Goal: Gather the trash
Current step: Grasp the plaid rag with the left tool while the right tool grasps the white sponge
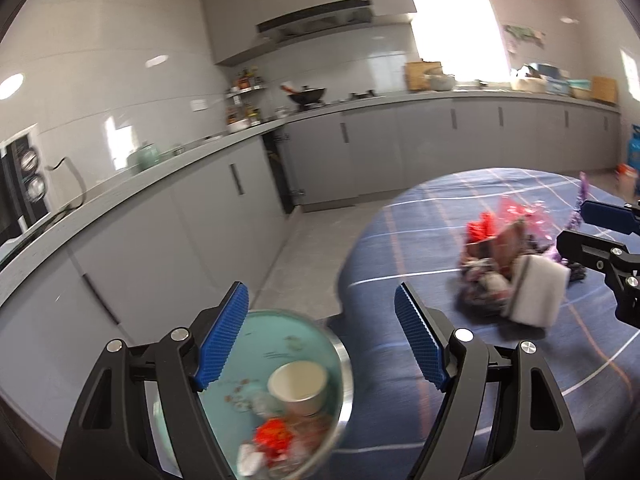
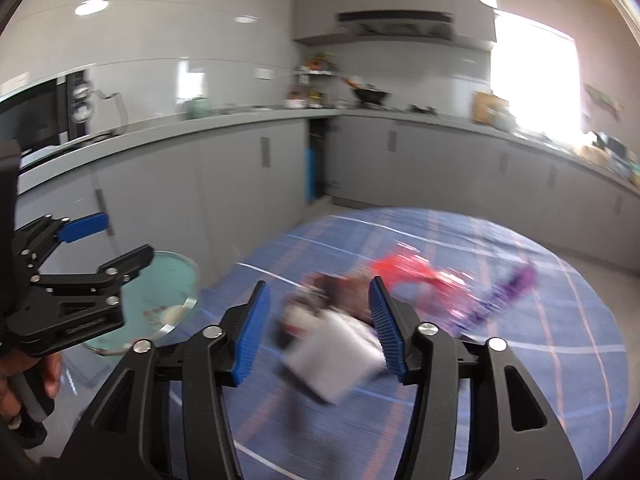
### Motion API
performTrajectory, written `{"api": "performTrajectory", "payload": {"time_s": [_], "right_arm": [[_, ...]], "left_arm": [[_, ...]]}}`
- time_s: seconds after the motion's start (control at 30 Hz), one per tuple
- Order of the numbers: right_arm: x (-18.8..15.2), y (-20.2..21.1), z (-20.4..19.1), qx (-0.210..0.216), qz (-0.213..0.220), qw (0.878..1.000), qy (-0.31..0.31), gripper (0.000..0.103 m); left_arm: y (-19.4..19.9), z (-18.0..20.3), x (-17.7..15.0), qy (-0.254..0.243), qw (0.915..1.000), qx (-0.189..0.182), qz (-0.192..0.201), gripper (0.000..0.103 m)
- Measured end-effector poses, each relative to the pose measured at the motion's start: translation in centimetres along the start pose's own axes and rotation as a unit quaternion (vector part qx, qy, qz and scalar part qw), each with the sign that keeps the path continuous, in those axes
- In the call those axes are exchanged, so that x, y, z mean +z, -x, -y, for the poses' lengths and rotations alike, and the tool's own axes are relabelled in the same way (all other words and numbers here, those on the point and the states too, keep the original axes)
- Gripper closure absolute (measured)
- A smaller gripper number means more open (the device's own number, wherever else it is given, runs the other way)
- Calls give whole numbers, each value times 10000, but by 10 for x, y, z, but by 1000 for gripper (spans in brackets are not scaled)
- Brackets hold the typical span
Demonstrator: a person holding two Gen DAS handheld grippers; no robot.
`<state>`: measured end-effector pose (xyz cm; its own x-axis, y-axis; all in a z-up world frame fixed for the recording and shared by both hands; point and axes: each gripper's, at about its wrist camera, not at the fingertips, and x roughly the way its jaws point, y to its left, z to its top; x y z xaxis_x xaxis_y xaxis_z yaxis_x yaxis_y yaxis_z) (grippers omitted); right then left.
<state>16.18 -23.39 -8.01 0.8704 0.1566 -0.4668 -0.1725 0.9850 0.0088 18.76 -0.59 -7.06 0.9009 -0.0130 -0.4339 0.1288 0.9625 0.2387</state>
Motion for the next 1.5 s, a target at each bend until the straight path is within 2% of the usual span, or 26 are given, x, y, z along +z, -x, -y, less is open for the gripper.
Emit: {"api": "performTrajectory", "payload": {"time_s": [0.1, 0.2, 0.3, 0.4, 0.53, 0.6, 0.63, 0.67, 0.77, 0.8, 0.83, 0.87, 1.03, 1.1, 1.13, 1.17, 1.2, 1.23, 1.4, 1.5], "right_arm": [[-10, -5, 16, -163, -157, 9996, -168, 45], [-7, -14, 24, -166, -291, 9986, -418, 45], [-5, -21, 19, -155, -437, 9983, -364, 44], [-2, -29, 13, -115, -628, 9972, -388, 44], [-5, -45, 6, 166, -982, 9940, -459, 44], [-7, -49, 4, 336, -1142, 9918, -475, 50], [-8, -49, 3, 362, -1176, 9914, -437, 63], [-7, -48, 1, 384, -1166, 9917, -394, 72], [-6, -37, 1, 530, -1094, 9920, -347, 88], [-8, -32, 1, 561, -1077, 9920, -334, 90], [-8, -29, 2, 595, -1053, 9921, -327, 99], [-8, -25, 3, 621, -1022, 9923, -326, 102], [-7, -14, 9, 707, -965, 9923, -329, 102], [-6, -7, 14, 554, -845, 9944, -309, 101], [-7, -6, 16, 523, -826, 9947, -320, 84], [-7, -4, 18, 539, -805, 9945, -392, 51], [-7, -4, 19, 553, -752, 9945, -478, 39], [-7, -5, 19, 539, -736, 9944, -533, 36], [-6, -33, 1, 440, -1063, 9926, -399, 37], [-5, -51, -4, 670, -1315, 9876, -531, 42]], "left_arm": [[-6, 16, 2, -39, 10000, -45, -10, 18], [-16, 27, -1, 29, 9999, -97, -130, 18], [-22, 28, -4, 77, 9997, -104, -209, 18], [-24, 20, -7, 156, 9995, -42, -260, 18], [-24, 3, -9, 360, 9990, 6, -282, 18], [-23, 0, -9, 375, 9990, -3, -254, 18], [-22, 0, -10, 374, 9990, -10, -249, 18], [-21, 0, -9, 378, 9990, -32, -242, 18], [-19, 3, -6, 368, 9990, -120, -218, 18], [-18, 3, -5, 357, 9990, -155, -201, 18], [-18, 5, -3, 346, 9991, -189, -186, 18], [-17, 9, -1, 326, 9991, -230, -168, 18], [-20, 26, 6, 154, 9992, -354, -140, 18], [-23, 32, 7, 79, 9992, -353, -145, 18], [-24, 35, 8, 61, 9993, -344, -146, 18], [-26, 36, 8, 46, 9994, -304, -155, 18], [-29, 35, 7, 50, 9995, -266, -179, 18], [-32, 34, 7, 90, 9995, -236, -215, 18], [-37, 19, 2, 295, 9991, -84, -302, 16], [-36, 9, -1, 383, 9987, -81, -331, 16]]}}
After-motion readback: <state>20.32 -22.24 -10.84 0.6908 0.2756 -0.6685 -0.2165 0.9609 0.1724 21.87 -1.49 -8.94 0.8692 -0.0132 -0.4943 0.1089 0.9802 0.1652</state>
